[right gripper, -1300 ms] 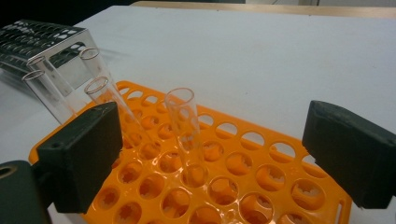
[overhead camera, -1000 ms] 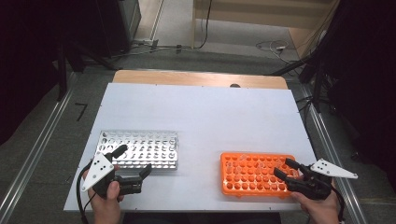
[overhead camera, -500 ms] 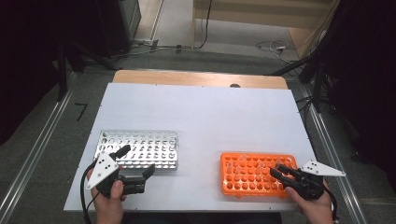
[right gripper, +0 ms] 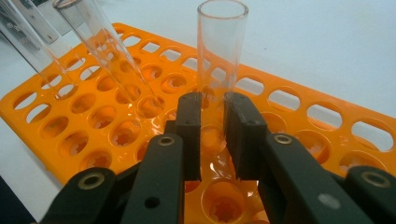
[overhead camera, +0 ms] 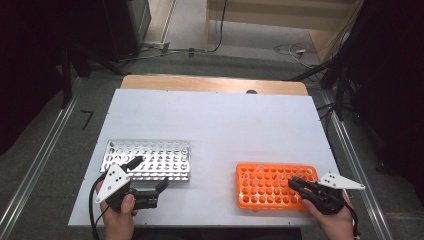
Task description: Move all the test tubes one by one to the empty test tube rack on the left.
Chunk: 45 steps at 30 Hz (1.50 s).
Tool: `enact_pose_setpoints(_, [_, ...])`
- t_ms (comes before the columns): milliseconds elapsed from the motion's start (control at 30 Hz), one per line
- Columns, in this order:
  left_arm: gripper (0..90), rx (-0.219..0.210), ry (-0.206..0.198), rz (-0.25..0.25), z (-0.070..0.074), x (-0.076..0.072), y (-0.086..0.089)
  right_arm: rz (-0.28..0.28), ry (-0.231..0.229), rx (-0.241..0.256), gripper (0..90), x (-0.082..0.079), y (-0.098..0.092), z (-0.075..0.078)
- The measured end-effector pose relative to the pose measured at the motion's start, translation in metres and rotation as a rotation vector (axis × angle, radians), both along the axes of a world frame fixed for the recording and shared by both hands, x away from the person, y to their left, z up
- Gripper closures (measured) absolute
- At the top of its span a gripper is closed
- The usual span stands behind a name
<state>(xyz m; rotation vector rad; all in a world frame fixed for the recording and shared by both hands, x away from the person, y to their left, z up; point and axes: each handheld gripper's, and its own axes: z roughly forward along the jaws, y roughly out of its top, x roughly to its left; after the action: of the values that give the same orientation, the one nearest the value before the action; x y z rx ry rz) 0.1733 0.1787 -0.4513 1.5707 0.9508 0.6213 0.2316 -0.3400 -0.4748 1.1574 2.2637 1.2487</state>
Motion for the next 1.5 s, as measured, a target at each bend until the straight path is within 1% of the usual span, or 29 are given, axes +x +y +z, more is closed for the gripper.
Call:
enact_pose_setpoints(67, [0.0, 0.001, -0.002, -0.003, 0.000, 0.000, -0.001, 0.002, 0.002, 0.006, 73.9, 0.000, -0.001, 0.001])
enact_pose_setpoints(133, [0.0, 0.001, -0.001, -0.010, 0.001, 0.000, -0.003, 0.011, -0.004, 0.025, 73.9, 0.000, -0.003, 0.005])
enact_pose_setpoints(300, [0.0, 0.004, -0.001, -0.022, 0.001, 0.000, -0.006, 0.009, -0.051, 0.042, 73.9, -0.005, -0.006, 0.018])
enact_pose_setpoints(467, [0.0, 0.005, -0.001, -0.031, 0.002, 0.000, -0.009, 0.023, -0.041, 0.085, 74.0, -0.012, -0.007, 0.032])
enact_pose_setpoints(567, [0.0, 0.005, -0.002, -0.039, 0.003, -0.001, -0.011, 0.043, -0.046, 0.088, 74.0, -0.016, -0.003, 0.037])
enact_pose_setpoints(667, [0.0, 0.003, -0.003, -0.047, 0.003, -0.001, -0.012, 0.069, -0.048, 0.081, 74.0, -0.022, 0.004, 0.043])
enact_pose_setpoints(700, [0.0, 0.003, -0.001, -0.063, 0.005, -0.001, -0.014, 0.081, -0.048, 0.080, 74.0, -0.023, 0.007, 0.044])
enact_pose_setpoints(767, [0.0, 0.006, -0.003, -0.070, 0.006, -0.001, -0.016, 0.105, -0.049, 0.077, 74.0, -0.027, 0.013, 0.048])
enact_pose_setpoints(800, [0.0, 0.007, -0.008, -0.091, 0.009, -0.002, -0.019, 0.117, -0.052, 0.075, 74.0, -0.028, 0.016, 0.049])
enact_pose_setpoints(833, [0.0, 0.007, -0.008, -0.091, 0.009, -0.002, -0.019, 0.125, -0.052, 0.077, 74.0, -0.030, 0.018, 0.051])
enact_pose_setpoints(867, [0.0, -0.001, -0.012, -0.105, 0.012, -0.003, -0.023, 0.134, -0.054, 0.086, 74.0, -0.032, 0.021, 0.052])
enact_pose_setpoints(933, [0.0, 0.002, -0.011, -0.115, 0.013, -0.003, -0.024, 0.151, -0.056, 0.096, 74.0, -0.035, 0.026, 0.053])
enact_pose_setpoints(967, [0.0, 0.000, -0.012, -0.129, 0.015, -0.004, -0.028, 0.158, -0.057, 0.095, 74.0, -0.036, 0.030, 0.054])
enact_pose_setpoints(1000, [0.0, 0.000, -0.012, -0.129, 0.015, -0.004, -0.028, 0.169, -0.057, 0.097, 74.0, -0.037, 0.033, 0.054])
enact_pose_setpoints(1033, [0.0, 0.005, -0.014, -0.152, 0.017, -0.003, -0.031, 0.180, -0.057, 0.103, 74.0, -0.038, 0.036, 0.054])
enact_pose_setpoints(1100, [0.0, 0.001, -0.013, -0.159, 0.018, -0.003, -0.033, 0.191, -0.064, 0.104, 74.0, -0.040, 0.044, 0.055])
enact_pose_setpoints(1133, [0.0, 0.004, -0.017, -0.164, 0.020, -0.003, -0.035, 0.191, -0.064, 0.104, 74.0, -0.040, 0.044, 0.055])
enact_pose_setpoints(1167, [0.0, 0.008, -0.018, -0.173, 0.022, -0.002, -0.037, 0.208, -0.067, 0.103, 74.0, -0.039, 0.051, 0.057])
enact_pose_setpoints(1200, [0.0, 0.014, -0.021, -0.179, 0.023, -0.001, -0.040, 0.208, -0.067, 0.103, 74.0, -0.039, 0.051, 0.057])
enact_pose_setpoints(1233, [0.0, 0.014, -0.021, -0.183, 0.025, 0.000, -0.042, 0.219, -0.068, 0.098, 74.0, -0.038, 0.055, 0.058])
enact_pose_setpoints(1267, [0.0, 0.012, -0.021, -0.199, 0.028, 0.002, -0.046, 0.225, -0.071, 0.097, 74.0, -0.035, 0.062, 0.061])
enact_pose_setpoints(1300, [0.0, 0.012, -0.021, -0.199, 0.028, 0.002, -0.046, 0.226, -0.069, 0.095, 74.0, -0.034, 0.066, 0.062])
enact_pose_setpoints(1333, [0.0, 0.015, -0.020, -0.211, 0.032, 0.004, -0.050, 0.231, -0.068, 0.095, 74.0, -0.031, 0.070, 0.063])
enact_pose_setpoints(1400, [0.0, 0.014, -0.019, -0.215, 0.034, 0.006, -0.053, 0.236, -0.065, 0.093, 74.0, -0.030, 0.073, 0.063])
enact_pose_setpoints(1433, [0.0, 0.002, -0.017, -0.222, 0.038, 0.009, -0.056, 0.253, -0.066, 0.076, 74.0, -0.026, 0.080, 0.064])
enact_pose_setpoints(1467, [0.0, 0.002, -0.017, -0.222, 0.038, 0.009, -0.056, 0.264, -0.065, 0.072, 73.9, -0.024, 0.084, 0.064])
enact_pose_setpoints(1500, [0.0, 0.005, -0.014, -0.227, 0.042, 0.014, -0.059, 0.269, -0.064, 0.069, 74.0, -0.022, 0.088, 0.065])
